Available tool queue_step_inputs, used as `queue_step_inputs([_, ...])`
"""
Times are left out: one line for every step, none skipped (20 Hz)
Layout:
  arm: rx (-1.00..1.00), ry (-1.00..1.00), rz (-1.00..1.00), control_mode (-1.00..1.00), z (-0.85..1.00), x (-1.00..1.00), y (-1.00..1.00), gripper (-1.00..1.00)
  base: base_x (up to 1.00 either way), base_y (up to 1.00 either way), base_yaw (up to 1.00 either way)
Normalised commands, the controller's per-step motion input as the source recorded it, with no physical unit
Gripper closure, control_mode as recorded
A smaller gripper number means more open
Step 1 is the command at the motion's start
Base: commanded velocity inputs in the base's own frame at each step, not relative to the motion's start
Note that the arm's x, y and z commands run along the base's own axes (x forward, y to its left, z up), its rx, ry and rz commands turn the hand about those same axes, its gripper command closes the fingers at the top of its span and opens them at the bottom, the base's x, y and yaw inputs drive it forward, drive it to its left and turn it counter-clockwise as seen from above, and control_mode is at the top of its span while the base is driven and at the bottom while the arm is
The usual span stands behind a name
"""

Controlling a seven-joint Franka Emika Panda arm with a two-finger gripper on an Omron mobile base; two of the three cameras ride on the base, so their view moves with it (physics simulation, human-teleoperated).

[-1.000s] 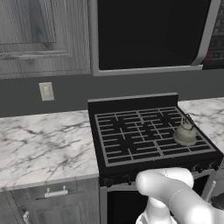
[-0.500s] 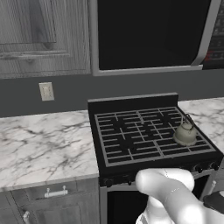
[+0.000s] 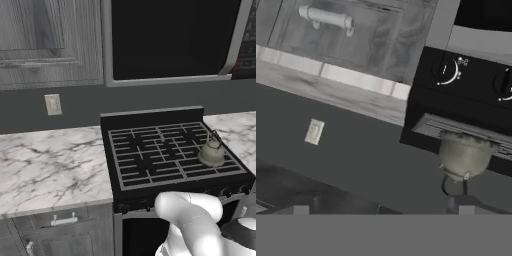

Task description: The kettle is done boiling. Turn off the stove, then wait for 300 timesteps before moving the kettle to the dining table.

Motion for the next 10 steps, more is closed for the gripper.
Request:
queue_step_inputs([-0.19, 0.00, 0.02, -1.00, 0.56, -0.08, 0.00, -1.00, 0.00, 0.00, 0.00])
queue_step_inputs([-0.19, 0.00, 0.02, -1.00, 0.59, -0.05, 0.00, -1.00, 0.00, 0.00, 0.00])
queue_step_inputs([-0.20, 0.00, 0.02, -1.00, 0.60, -0.01, 0.00, -1.00, 0.00, 0.00, 0.00])
queue_step_inputs([-0.21, 0.00, 0.02, -1.00, 0.62, 0.00, 0.00, -1.00, 0.00, 0.00, 0.00])
queue_step_inputs([-0.21, 0.00, 0.02, -1.00, 0.65, 0.00, 0.00, -1.00, 0.00, 0.00, 0.00])
queue_step_inputs([-0.21, 0.00, 0.03, -1.00, 0.66, 0.00, 0.00, -1.00, 0.00, 0.00, 0.00])
queue_step_inputs([-0.21, 0.00, 0.03, -1.00, 0.64, 0.00, 0.00, -1.00, 0.00, 0.00, 0.00])
queue_step_inputs([-0.22, 0.00, 0.04, -1.00, 0.64, 0.00, 0.00, -1.00, 0.00, 0.00, 0.00])
queue_step_inputs([-0.22, 0.00, 0.05, -1.00, 0.61, 0.00, 0.00, -1.00, 0.00, 0.00, 0.00])
queue_step_inputs([-0.22, 0.00, 0.06, -1.00, 0.55, 0.00, 0.00, -1.00, 0.00, 0.00, 0.00])
